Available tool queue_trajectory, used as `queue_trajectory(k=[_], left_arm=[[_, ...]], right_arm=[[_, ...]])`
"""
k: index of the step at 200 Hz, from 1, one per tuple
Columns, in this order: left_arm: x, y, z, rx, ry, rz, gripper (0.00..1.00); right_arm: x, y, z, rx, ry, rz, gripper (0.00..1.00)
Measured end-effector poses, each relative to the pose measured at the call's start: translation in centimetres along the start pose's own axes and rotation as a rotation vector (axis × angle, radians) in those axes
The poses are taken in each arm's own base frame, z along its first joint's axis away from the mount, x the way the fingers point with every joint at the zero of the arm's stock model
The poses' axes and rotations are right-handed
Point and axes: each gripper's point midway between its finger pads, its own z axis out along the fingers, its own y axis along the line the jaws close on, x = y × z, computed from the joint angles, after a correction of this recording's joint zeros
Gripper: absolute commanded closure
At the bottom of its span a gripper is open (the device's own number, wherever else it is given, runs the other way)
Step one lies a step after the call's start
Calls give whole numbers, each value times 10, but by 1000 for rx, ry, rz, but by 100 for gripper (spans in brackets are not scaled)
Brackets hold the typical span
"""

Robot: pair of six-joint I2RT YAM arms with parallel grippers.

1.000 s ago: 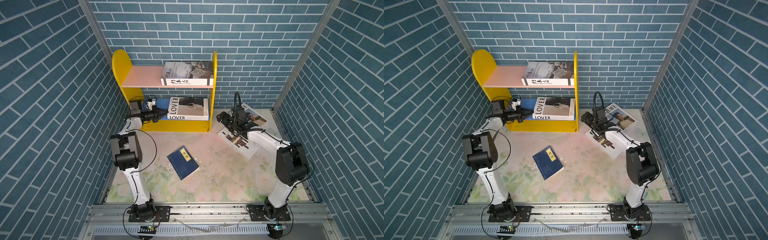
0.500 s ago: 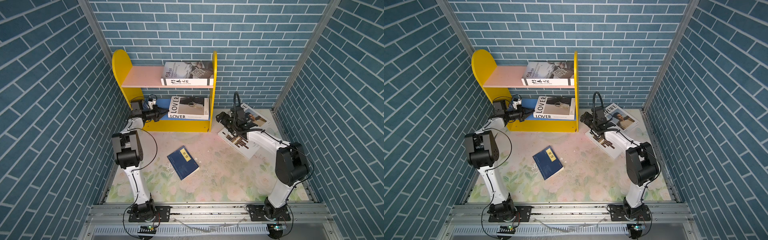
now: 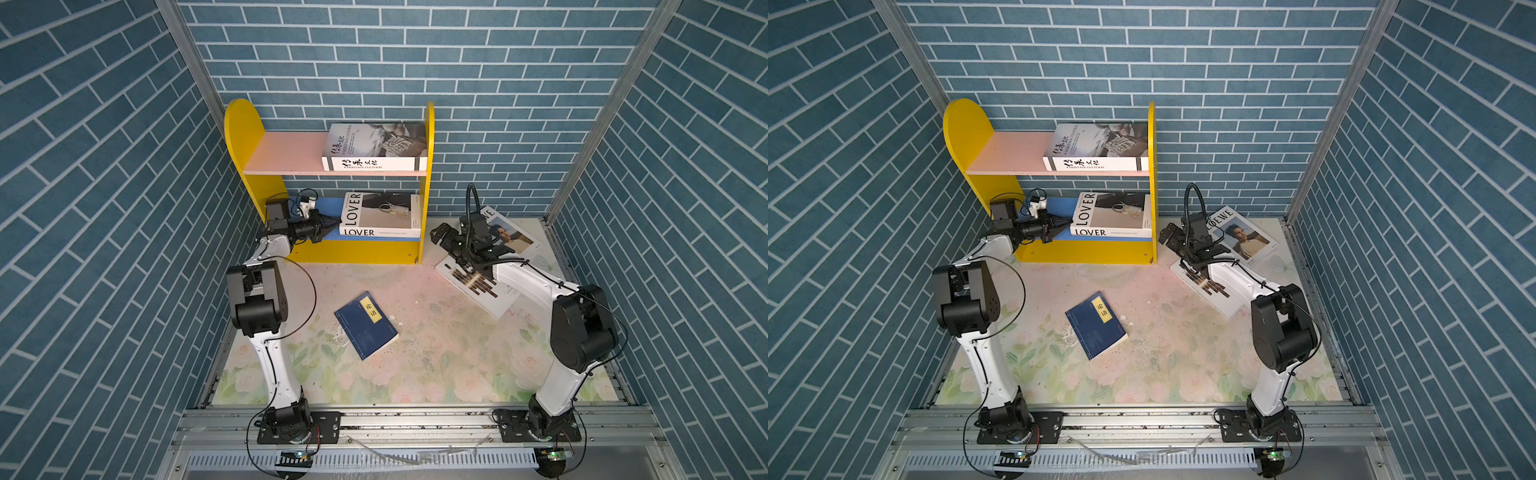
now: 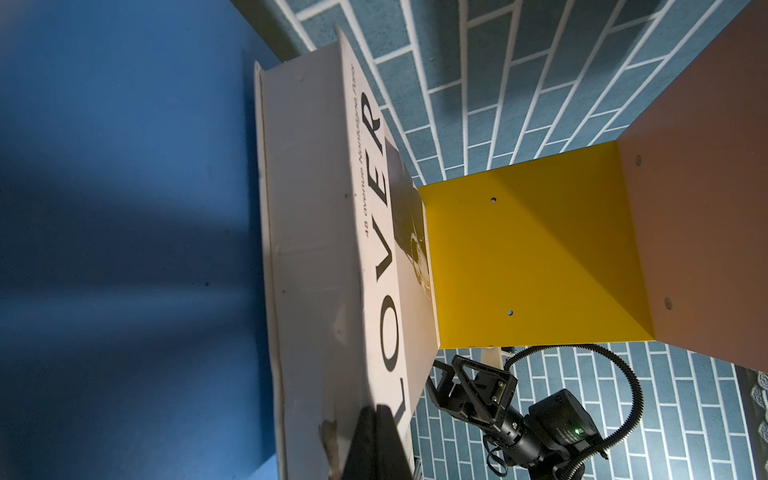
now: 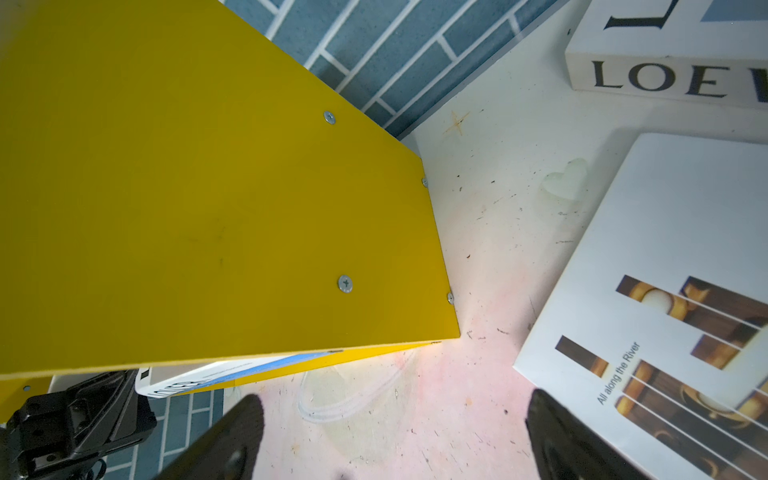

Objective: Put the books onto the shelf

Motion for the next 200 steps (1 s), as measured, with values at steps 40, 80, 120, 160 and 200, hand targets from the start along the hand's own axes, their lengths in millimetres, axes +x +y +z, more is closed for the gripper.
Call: queue_trajectory(k=[40, 80, 120, 160, 200], left_arm=[[-3, -5, 0, 0, 2, 19, 100], [-5, -12, -2, 11, 8, 38, 100], [1, -4, -7, -5, 27, 25, 100], [3, 5, -16, -19, 34, 8, 100], [-2, 3, -18, -12, 20, 11, 100]], right_arm=[[0, 0, 0, 1, -1, 0, 1], [0, 0, 0, 1, -1, 0, 1], [0, 0, 0, 1, -1, 0, 1], [0, 0, 0, 1, 0, 0, 2], [0, 0, 0, 1, 0, 0, 1]])
